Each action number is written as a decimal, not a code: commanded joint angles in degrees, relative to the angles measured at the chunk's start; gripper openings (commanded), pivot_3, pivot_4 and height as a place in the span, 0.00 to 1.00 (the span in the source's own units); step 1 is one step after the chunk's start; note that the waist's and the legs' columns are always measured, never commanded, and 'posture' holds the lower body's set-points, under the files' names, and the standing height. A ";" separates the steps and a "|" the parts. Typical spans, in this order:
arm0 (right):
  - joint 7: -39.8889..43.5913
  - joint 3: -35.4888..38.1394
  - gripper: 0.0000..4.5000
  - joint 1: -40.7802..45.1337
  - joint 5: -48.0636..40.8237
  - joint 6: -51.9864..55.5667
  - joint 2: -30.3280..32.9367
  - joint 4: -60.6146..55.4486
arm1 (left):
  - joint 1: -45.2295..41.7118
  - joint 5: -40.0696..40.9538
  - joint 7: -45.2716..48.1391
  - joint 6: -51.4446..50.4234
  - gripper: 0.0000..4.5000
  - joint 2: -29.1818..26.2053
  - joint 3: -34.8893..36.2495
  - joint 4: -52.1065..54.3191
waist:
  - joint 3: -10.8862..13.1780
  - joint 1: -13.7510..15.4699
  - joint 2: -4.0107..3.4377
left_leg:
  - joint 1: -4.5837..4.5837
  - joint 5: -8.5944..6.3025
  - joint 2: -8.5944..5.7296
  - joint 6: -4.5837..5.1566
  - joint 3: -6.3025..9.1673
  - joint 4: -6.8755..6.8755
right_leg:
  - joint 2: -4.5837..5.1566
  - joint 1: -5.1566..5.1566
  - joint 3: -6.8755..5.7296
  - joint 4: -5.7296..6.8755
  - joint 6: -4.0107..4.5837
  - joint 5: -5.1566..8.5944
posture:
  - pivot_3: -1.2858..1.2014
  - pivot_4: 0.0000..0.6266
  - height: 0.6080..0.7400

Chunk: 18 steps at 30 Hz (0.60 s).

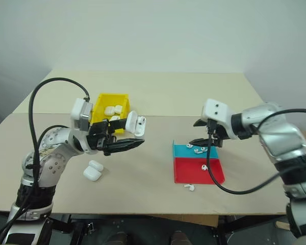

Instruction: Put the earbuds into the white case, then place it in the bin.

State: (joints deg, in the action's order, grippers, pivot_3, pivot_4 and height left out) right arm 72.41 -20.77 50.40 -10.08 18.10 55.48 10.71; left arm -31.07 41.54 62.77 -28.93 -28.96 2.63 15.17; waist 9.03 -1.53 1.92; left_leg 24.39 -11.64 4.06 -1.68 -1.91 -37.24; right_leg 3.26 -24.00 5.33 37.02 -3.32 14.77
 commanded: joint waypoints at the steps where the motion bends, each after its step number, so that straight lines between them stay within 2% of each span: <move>1: 5.27 -3.37 0.55 4.30 7.82 -9.85 -1.34 8.93 | 0.97 2.11 -2.24 -0.34 0.61 -0.28 1.78 4.38 | 0.00 0.13 0.00 | 0.04 0.00 0.00 0.00 0.00 0.01 | 0.00 -0.04 0.00 0.00 0.00 0.00 | 0.52 0.24 1.00; 3: 6.47 -5.24 0.41 5.88 11.57 -14.16 -3.03 13.93 | 2.11 2.69 -3.17 -0.56 0.61 -0.72 2.14 5.77 | 0.00 0.21 0.00 | 0.05 0.00 0.00 0.00 -0.01 0.01 | 0.02 -0.06 0.00 -0.01 0.00 0.00 | 0.52 0.24 1.00; 9: 7.89 -6.99 0.41 9.61 17.79 -21.61 -8.70 25.63 | 3.86 3.85 -5.00 -1.28 0.61 -1.78 2.89 8.02 | 0.01 0.37 -0.01 | 0.00 0.01 -0.01 -0.02 -0.04 -0.01 | 0.02 -0.01 0.01 0.06 0.01 -0.01 | 0.52 0.24 1.00; 18: 5.29 -8.03 0.41 10.76 26.01 -29.65 -12.55 35.66 | 5.15 5.20 -7.12 -1.68 0.61 -2.89 3.21 10.20 | 0.01 0.44 -0.01 | 0.00 0.02 -0.01 -0.03 -0.04 0.00 | 0.03 -0.02 0.01 0.05 0.02 -0.01 | 0.52 0.24 1.00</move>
State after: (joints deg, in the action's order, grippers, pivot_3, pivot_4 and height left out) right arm 77.88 -29.22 59.43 14.91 -9.68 42.73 45.51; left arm -25.92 45.23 56.14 -30.71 -31.39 4.59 22.99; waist 9.04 -1.09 1.91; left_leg 24.38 -11.63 4.05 -1.71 -1.95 -37.24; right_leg 3.29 -24.01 5.34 37.08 -3.30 14.76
